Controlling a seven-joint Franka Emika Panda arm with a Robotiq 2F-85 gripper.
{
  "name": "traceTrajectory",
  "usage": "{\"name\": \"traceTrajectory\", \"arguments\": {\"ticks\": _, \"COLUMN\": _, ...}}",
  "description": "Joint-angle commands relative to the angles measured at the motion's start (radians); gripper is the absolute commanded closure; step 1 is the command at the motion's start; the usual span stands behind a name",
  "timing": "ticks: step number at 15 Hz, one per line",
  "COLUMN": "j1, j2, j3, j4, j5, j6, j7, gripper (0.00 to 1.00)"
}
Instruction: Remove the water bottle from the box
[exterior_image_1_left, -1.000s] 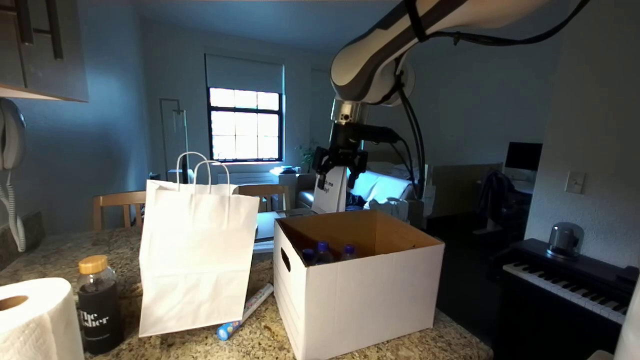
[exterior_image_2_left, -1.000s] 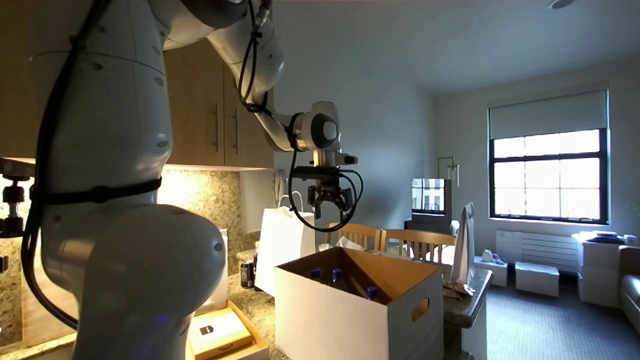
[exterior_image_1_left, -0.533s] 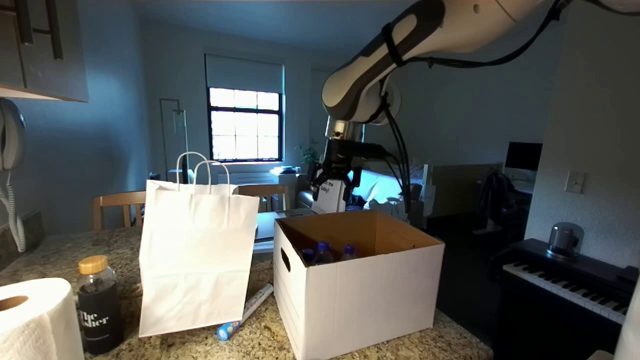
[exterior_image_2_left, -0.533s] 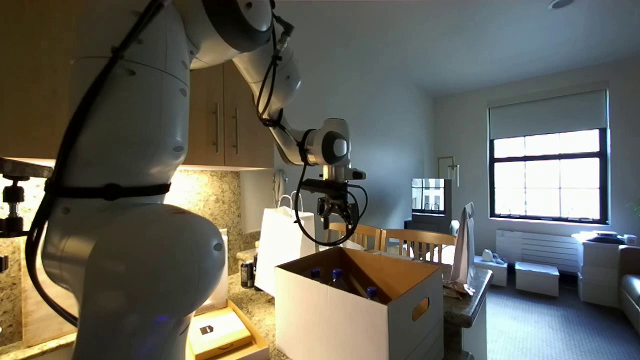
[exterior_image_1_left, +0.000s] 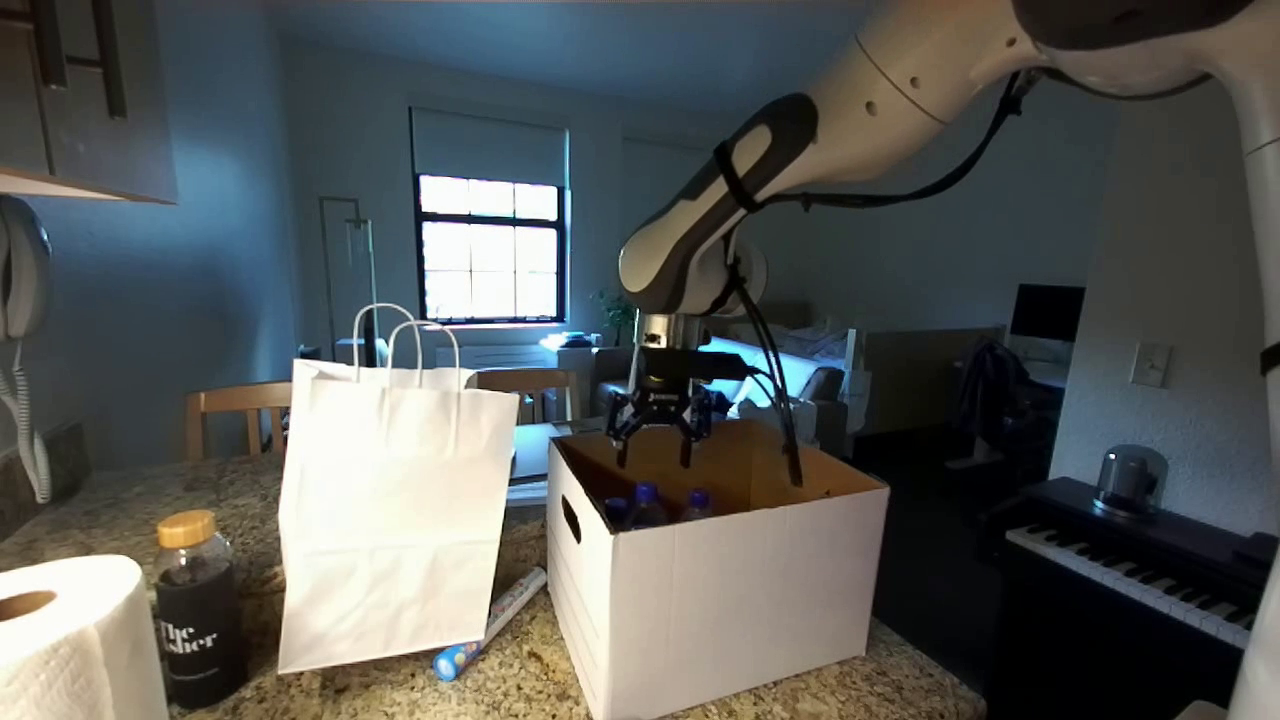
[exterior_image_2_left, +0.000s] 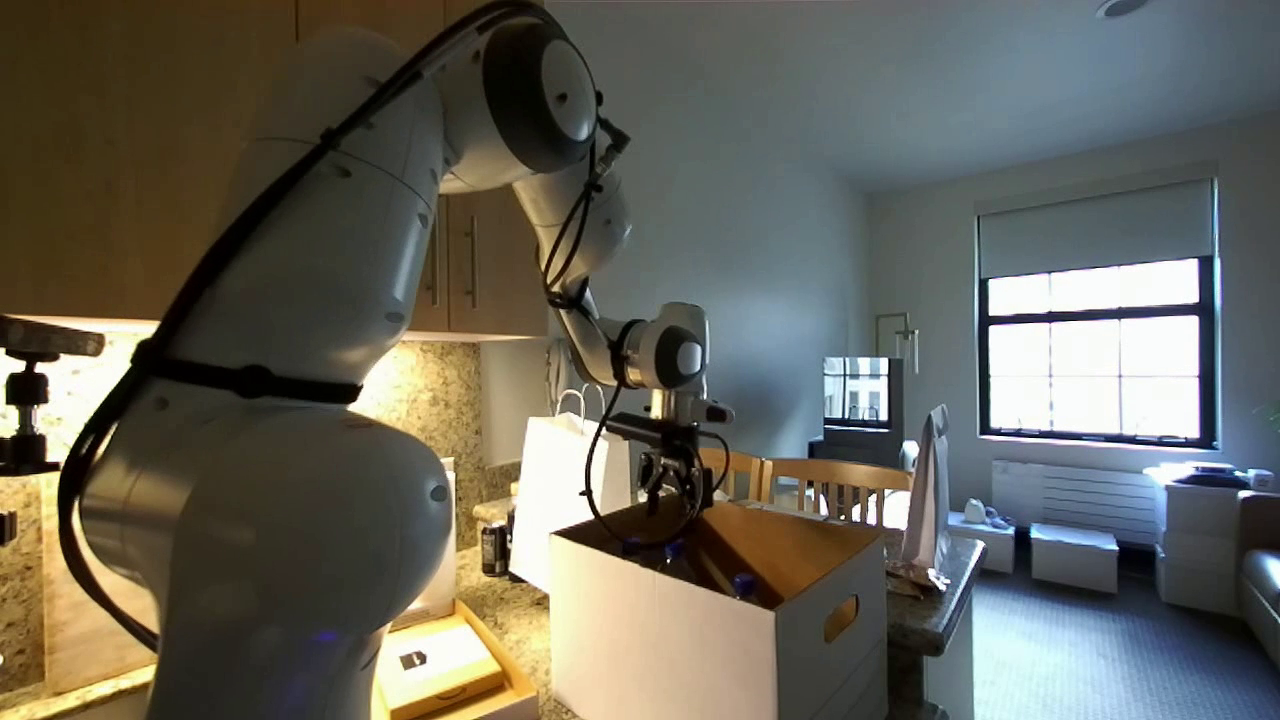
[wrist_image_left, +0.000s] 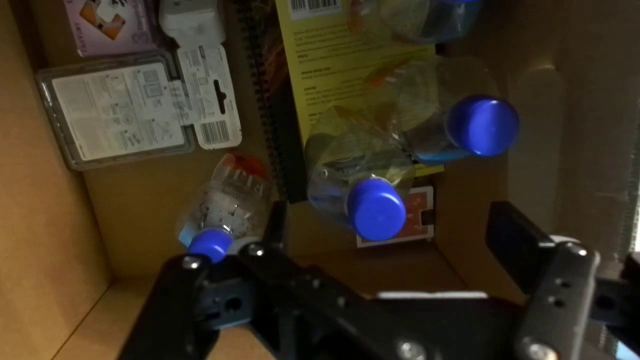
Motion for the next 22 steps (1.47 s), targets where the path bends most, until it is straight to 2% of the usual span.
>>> {"name": "traceTrajectory", "arguments": {"ticks": 1, "j1": 0.005, "j2": 0.062, "j3": -0.012, "j4": 0.041, "j5": 0.021, "j6": -0.003, "j7": 0.032, "gripper": 0.00}}
{"name": "traceTrajectory", "arguments": {"ticks": 5, "j1": 0.004, "j2": 0.119, "j3": -0.028, "j4": 0.092, "j5": 0.021, "j6": -0.019, "j7": 0.044, "gripper": 0.00}}
{"name": "traceTrajectory", "arguments": {"ticks": 6, "j1": 0.003, "j2": 0.130, "j3": -0.030, "j4": 0.103, "j5": 0.025, "j6": -0.026, "j7": 0.042, "gripper": 0.06}}
{"name": "traceTrajectory", "arguments": {"ticks": 7, "j1": 0.002, "j2": 0.140, "j3": -0.031, "j4": 0.114, "j5": 0.027, "j6": -0.032, "j7": 0.036, "gripper": 0.27}}
{"name": "traceTrajectory", "arguments": {"ticks": 9, "j1": 0.004, "j2": 0.153, "j3": -0.034, "j4": 0.132, "j5": 0.025, "j6": -0.041, "j7": 0.031, "gripper": 0.32}}
{"name": "traceTrajectory", "arguments": {"ticks": 18, "j1": -0.001, "j2": 0.164, "j3": -0.017, "j4": 0.181, "j5": 0.041, "j6": -0.122, "j7": -0.004, "gripper": 0.90}}
{"name": "traceTrajectory", "arguments": {"ticks": 21, "j1": -0.002, "j2": 0.167, "j3": -0.013, "j4": 0.190, "j5": 0.043, "j6": -0.146, "j7": -0.005, "gripper": 0.87}}
{"name": "traceTrajectory", "arguments": {"ticks": 22, "j1": -0.002, "j2": 0.168, "j3": -0.013, "j4": 0.191, "j5": 0.043, "j6": -0.153, "j7": -0.005, "gripper": 0.45}}
